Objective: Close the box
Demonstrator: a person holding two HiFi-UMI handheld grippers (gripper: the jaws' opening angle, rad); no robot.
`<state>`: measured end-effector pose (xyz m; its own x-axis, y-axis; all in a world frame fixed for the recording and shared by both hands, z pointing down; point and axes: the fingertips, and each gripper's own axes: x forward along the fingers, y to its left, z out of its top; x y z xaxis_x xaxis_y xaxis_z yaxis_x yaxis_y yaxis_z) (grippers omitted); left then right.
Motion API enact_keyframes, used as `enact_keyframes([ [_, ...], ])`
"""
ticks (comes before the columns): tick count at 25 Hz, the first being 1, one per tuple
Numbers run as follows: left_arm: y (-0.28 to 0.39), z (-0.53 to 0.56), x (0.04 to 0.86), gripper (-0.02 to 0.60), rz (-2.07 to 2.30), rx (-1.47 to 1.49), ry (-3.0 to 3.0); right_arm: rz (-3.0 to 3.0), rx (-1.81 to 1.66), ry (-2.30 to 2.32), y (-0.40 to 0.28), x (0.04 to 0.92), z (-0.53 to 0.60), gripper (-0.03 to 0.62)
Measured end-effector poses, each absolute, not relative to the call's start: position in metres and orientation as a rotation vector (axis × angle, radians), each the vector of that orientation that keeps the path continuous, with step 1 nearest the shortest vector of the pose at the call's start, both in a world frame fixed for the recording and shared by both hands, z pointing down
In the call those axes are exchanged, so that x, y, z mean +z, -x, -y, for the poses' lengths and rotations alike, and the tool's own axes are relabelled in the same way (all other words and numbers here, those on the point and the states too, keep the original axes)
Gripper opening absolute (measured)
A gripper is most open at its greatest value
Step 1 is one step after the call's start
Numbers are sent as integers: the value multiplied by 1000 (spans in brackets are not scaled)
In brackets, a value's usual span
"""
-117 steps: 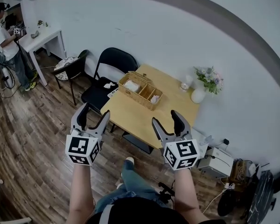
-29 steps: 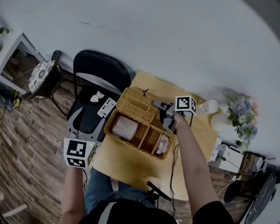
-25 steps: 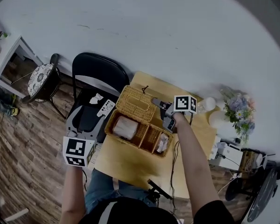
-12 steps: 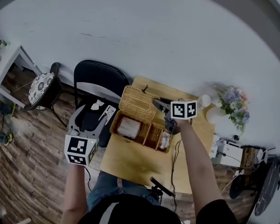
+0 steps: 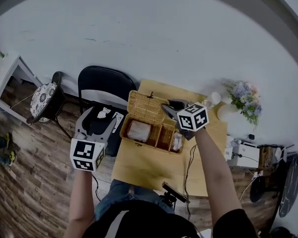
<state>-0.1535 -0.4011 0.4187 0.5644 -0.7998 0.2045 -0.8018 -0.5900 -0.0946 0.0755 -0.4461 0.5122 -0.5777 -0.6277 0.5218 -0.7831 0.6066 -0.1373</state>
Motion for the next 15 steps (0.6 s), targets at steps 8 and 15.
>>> enact_keyframes([
  [8,149,403,400,325,1338,294,-2847,2350,428,-1039,-63,502,417,83],
  [15,146,404,394,325,1251,226,-2885,2266,376,-928,-46,500,387,67],
])
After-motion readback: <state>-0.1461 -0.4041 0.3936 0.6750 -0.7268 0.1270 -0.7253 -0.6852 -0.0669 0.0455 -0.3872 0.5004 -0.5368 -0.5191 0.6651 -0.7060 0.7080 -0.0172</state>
